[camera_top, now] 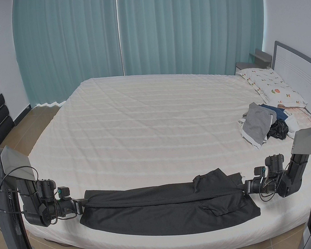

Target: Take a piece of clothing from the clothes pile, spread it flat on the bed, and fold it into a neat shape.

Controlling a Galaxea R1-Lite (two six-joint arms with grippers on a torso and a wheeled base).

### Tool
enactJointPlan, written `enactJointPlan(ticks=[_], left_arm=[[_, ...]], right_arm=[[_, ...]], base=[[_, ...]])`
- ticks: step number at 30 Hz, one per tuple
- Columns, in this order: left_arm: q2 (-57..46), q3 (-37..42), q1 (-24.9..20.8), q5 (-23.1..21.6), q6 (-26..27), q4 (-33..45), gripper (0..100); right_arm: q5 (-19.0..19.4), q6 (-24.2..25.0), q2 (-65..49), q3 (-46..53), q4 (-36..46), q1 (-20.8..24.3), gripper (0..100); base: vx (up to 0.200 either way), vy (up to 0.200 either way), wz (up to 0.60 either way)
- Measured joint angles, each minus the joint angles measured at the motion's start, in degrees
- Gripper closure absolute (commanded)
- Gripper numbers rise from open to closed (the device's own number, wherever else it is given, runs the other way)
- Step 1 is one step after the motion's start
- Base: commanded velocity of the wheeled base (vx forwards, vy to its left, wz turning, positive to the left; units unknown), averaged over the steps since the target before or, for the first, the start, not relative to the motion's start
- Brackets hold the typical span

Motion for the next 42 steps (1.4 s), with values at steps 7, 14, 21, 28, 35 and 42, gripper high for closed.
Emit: enactJointPlan(ticks=[7,14,21,28,35,42], left_arm=[[0.76,0.01,0.0,0.0,0.02,-0.05,100],[1.37,-0.11,-0.16,0.0,0.02,-0.11,100],[1.83,0.0,-0.82,0.0,-0.05,-0.33,100],[2.07,0.11,-1.23,0.07,-0.05,-0.46,0],[1.89,0.15,-1.1,-0.17,-0.11,-0.62,0],[-0.16,0.45,0.85,-6.52,-2.1,-0.88,0]], right_arm=[[-0.01,-0.02,0.33,0.13,0.0,-0.06,100],[-0.22,-0.02,0.89,0.17,-0.05,0.35,100],[-0.2,0.0,1.1,-0.13,-0.06,0.57,0],[0.0,0.39,1.13,-0.13,-0.46,0.61,0],[0.22,1.21,0.16,-0.57,-0.66,0.33,0],[0.02,7.28,-1.65,-1.73,-1.51,-0.09,0]], base=[[0.0,0.0,0.0],[0.0,0.0,0.0],[0.0,0.0,0.0],[0.0,0.0,0.0],[0.0,0.0,0.0],[0.0,0.0,0.0]])
